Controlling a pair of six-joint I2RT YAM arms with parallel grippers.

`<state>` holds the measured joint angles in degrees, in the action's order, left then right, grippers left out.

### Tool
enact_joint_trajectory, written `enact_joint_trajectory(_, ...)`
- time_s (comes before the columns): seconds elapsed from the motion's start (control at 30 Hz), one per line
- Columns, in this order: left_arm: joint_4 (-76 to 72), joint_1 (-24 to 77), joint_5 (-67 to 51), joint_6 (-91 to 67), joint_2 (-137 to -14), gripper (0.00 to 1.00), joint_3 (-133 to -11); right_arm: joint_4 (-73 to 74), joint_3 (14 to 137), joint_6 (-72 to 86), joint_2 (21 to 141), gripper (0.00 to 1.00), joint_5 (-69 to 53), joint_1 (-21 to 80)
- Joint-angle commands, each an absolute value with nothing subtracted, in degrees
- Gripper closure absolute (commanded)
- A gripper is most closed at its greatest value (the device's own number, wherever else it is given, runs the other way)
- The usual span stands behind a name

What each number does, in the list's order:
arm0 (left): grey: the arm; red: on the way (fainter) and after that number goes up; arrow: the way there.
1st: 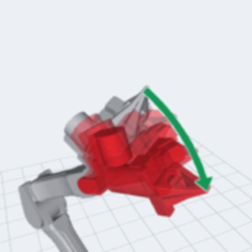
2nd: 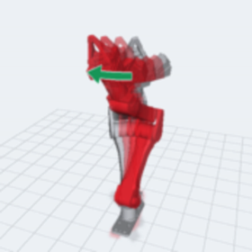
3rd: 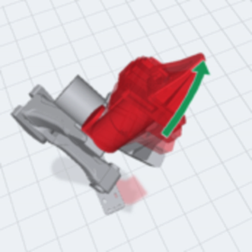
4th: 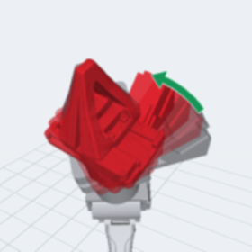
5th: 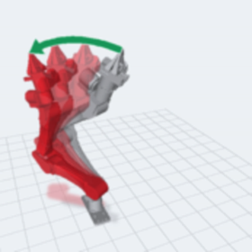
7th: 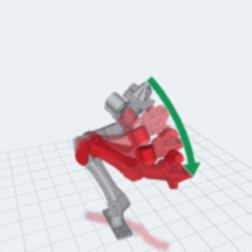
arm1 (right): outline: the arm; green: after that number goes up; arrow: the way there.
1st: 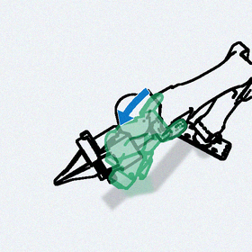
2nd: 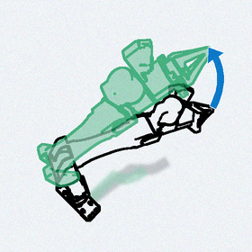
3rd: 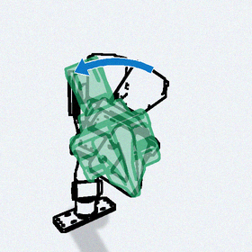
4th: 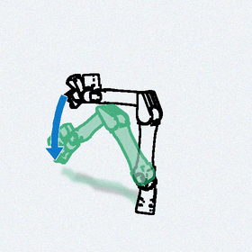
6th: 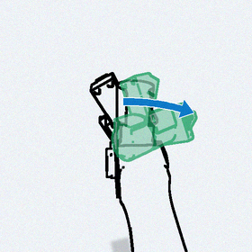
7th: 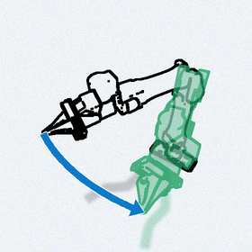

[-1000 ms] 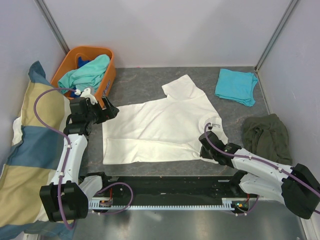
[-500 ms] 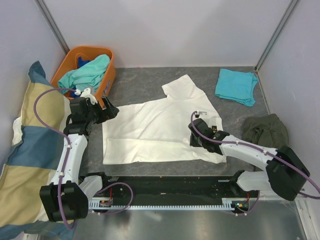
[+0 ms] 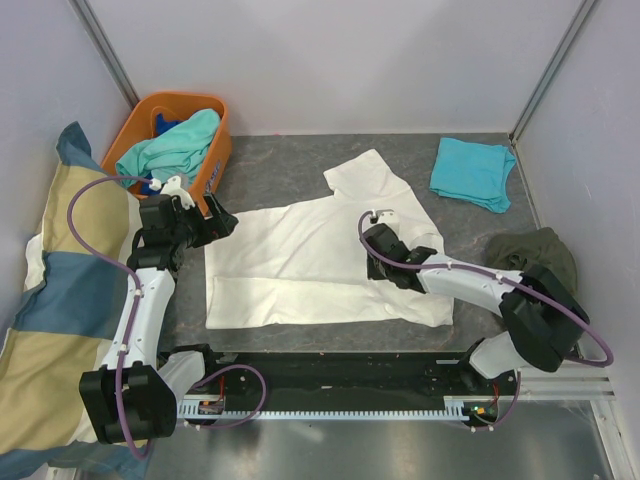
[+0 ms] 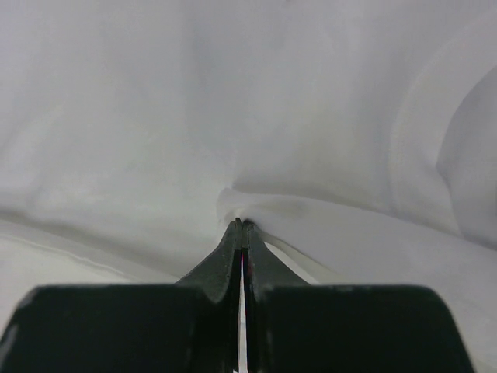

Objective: Fold and stack the t-shirts
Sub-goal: Fold the tshirt

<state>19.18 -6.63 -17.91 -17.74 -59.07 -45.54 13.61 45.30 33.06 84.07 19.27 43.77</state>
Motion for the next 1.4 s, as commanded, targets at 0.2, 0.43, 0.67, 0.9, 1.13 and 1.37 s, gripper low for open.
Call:
enact_joint_trajectory(0.2, 18.5, -6.6, -17.0, -17.5, -58.4, 0.00, -45.8, 12.0, 50.4, 27.8, 87.5, 0.93, 24.7, 44.0)
enact_joint_trajectory(0.43, 18.4, -6.5, -17.4, -17.5, -59.0, 0.00, -46.1, 11.3, 52.4, 25.2, 89.6, 0.58, 31.3, 43.8)
enact_joint_trajectory(0.67, 18.5, -6.5, -17.6, -17.5, -58.9, 0.00, -46.0, 6.4, 52.6, 22.3, 87.5, 0.36, 36.3, 43.2)
enact_joint_trajectory(0.9, 18.2, -6.5, -18.0, -17.5, -59.2, 0.00, -45.7, 6.2, 50.6, 20.0, 83.2, 0.32, 38.1, 41.8)
enact_joint_trajectory(1.13, 18.3, -6.5, -18.0, -17.5, -58.5, 0.00, -45.5, 21.9, 51.4, 25.2, 77.4, 0.29, 30.9, 41.7)
enact_joint_trajectory(1.37, 18.0, -6.6, -18.5, -17.6, -59.1, 0.00, -45.7, 24.1, 43.9, 32.6, 72.0, 0.29, 19.3, 41.8)
